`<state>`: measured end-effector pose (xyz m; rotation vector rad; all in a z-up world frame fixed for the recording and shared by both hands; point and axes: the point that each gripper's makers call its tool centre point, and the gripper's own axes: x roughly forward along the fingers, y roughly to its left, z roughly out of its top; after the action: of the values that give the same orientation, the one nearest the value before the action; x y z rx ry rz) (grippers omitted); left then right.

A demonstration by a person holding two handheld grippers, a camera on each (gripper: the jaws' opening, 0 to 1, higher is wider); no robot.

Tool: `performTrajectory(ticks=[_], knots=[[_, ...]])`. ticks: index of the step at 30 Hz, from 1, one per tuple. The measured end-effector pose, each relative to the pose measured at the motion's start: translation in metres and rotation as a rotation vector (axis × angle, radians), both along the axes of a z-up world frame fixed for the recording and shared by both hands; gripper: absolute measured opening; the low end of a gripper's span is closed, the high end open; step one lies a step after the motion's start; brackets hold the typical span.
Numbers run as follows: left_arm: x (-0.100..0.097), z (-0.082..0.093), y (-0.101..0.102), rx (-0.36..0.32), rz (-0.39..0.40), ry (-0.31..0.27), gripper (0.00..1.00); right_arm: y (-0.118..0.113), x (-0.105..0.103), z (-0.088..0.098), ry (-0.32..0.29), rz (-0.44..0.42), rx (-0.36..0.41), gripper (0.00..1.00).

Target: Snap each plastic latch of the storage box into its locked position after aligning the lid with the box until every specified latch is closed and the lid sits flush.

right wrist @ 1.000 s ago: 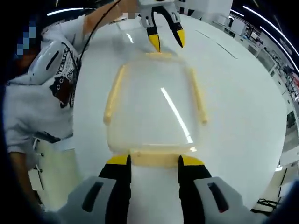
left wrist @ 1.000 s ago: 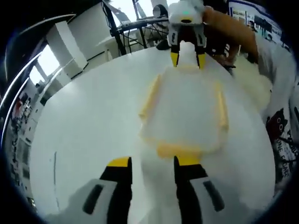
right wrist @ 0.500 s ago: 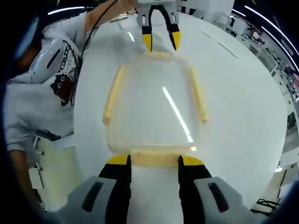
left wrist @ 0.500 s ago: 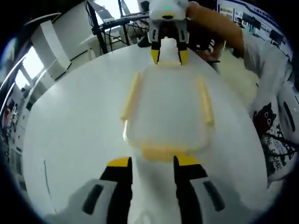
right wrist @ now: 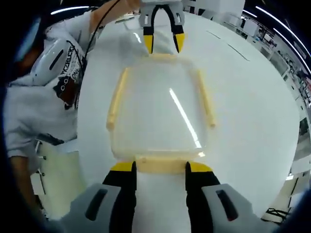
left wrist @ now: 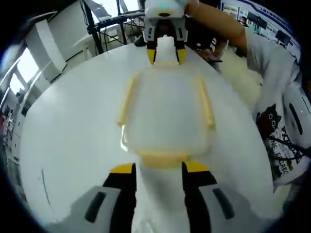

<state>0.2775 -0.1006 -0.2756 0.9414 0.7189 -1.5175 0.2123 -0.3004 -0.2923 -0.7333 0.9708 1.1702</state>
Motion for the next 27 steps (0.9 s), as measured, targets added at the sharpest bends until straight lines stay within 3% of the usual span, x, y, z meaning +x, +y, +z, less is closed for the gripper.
performTrajectory(ticks=[5,15,22,27], knots=[[-0.003,-0.002,0.001,0.009,0.012,0.018,0.45,0.0,0.0,0.0,0.0,0.0,0.001,0.38],[-0.006,-0.011,-0.007,0.005,-0.016,0.042,0.43,0.003,-0.001,0.0,0.003,-0.006,-0.004,0.38],[-0.021,-0.018,-0.013,0.018,-0.074,0.048,0.41,0.005,0.0,0.001,0.0,-0.026,0.012,0.39],[-0.027,-0.021,-0.013,0.031,-0.074,0.047,0.41,0.006,0.0,0.0,0.005,-0.02,-0.008,0.39]])
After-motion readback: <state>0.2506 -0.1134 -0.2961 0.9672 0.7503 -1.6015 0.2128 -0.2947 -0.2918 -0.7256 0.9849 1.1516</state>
